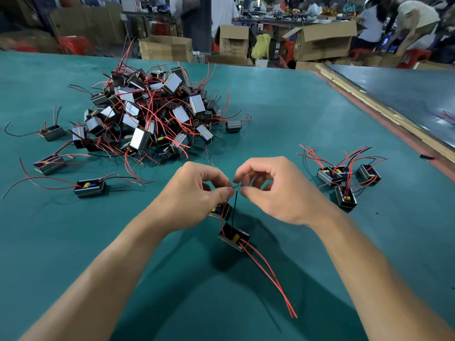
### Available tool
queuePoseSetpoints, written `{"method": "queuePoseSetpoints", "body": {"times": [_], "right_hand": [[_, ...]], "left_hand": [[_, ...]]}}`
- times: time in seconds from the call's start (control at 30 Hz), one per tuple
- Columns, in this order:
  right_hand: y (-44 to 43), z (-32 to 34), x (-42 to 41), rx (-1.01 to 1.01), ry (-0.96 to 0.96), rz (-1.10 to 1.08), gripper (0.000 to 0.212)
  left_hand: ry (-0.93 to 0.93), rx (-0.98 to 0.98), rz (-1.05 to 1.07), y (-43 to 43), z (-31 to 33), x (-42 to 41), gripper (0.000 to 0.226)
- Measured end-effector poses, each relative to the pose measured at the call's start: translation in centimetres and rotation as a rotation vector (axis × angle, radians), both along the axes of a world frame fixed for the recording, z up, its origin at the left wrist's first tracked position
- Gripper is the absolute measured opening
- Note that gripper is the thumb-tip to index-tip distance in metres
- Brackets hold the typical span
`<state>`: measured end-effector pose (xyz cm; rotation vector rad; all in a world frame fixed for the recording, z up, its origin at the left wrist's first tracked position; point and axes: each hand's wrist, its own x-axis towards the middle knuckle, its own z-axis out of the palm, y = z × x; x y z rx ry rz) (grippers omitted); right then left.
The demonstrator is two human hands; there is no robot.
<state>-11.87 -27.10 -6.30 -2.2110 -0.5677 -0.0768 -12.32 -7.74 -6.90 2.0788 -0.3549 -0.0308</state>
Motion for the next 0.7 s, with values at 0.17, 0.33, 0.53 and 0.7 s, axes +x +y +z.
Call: {"method": "queuePoseSetpoints", "body": {"times": [0.17, 0.33, 0.53, 0.7], "right_hand": [[0.06, -0.29, 0.28, -0.007, -0.109, -0.014, 0.031], [-0.04, -0.39, 0.43, 0.038, -0.118, -0.018, 0.019], [0.09, -0.12, 0.13, 0.054, -0.108, -0.041, 0.012], [0.29, -0.05, 0.11, -0.011, -0.034, -0.079, 0.024]], "left_hand": [[0.142, -0.079, -0.029, -0.03, -0.05, 0.13, 0.015], [0.164, -0.116, -0.041, 0.03, -0.05, 0.21, 0.017], [0.112, -0.092, -0.037, 0.25, -0.14, 0.14, 0.017], [0.034, -0.028, -0.041, -0.12, -0.16, -0.14, 0.016]]}}
